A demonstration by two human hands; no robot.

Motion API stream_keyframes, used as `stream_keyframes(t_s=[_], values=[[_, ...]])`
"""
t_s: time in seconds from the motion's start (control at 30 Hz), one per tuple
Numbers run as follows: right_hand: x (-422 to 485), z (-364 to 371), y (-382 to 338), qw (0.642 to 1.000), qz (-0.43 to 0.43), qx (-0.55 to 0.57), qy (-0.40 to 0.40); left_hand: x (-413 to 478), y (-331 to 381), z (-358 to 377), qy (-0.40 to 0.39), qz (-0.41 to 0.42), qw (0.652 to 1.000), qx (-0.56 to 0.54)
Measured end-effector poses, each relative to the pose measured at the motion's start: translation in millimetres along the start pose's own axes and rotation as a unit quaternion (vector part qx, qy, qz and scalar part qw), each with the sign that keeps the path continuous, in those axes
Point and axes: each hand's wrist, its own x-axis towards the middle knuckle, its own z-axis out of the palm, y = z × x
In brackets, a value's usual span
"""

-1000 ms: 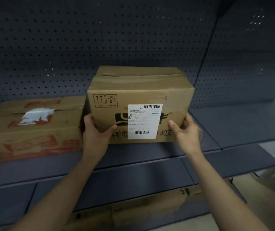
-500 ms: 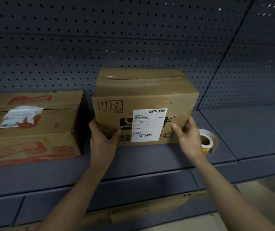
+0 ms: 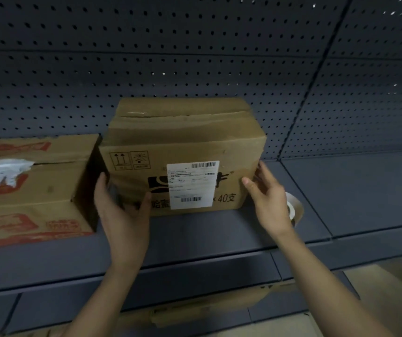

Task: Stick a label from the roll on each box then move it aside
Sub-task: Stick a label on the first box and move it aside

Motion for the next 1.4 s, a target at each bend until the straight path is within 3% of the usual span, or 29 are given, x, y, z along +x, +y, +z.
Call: stream_keyframes(t_s=[0.13, 0.27, 0.47, 0.6, 0.8, 0.9, 1.0, 1.17, 1.27, 1.4], values=[[-2, -33, 4, 0.99, -0.024, -0.057, 0.124, -29, 12, 8, 0.016, 0.113, 0.993, 0.044], [-2, -77, 15, 0.978, -0.008, -0.113, 0.174, -58, 29, 40, -0.056, 0.099, 0.993, 0.004], [-14, -115, 43, 0.96, 0.15, -0.221, 0.081, -87, 40, 97, -0.198, 0.033, 0.977, -0.074], [-23, -119, 46, 0.96, 0.194, -0.198, 0.039, -100, 49, 128, -0.266, 0.036, 0.96, -0.076], [-30, -125, 38, 0.958, 0.124, -0.229, 0.118, -105, 66, 165, -0.358, 0.047, 0.932, -0.043], [-38, -122, 27, 0.96, 0.028, -0.243, 0.132, -105, 76, 173, -0.393, 0.016, 0.918, -0.04], [-47, -117, 20, 0.949, -0.09, -0.277, 0.122, -102, 85, 173, -0.409, -0.051, 0.908, -0.073], [-61, -107, 30, 0.903, -0.231, -0.354, 0.078, -94, 96, 165, -0.402, -0.251, 0.863, -0.174], [-67, -100, 33, 0.897, -0.252, -0.358, 0.059, -90, 91, 160, -0.42, -0.257, 0.852, -0.178], [-73, -95, 29, 0.942, -0.186, -0.274, 0.056, -86, 83, 153, -0.427, -0.254, 0.851, -0.168]])
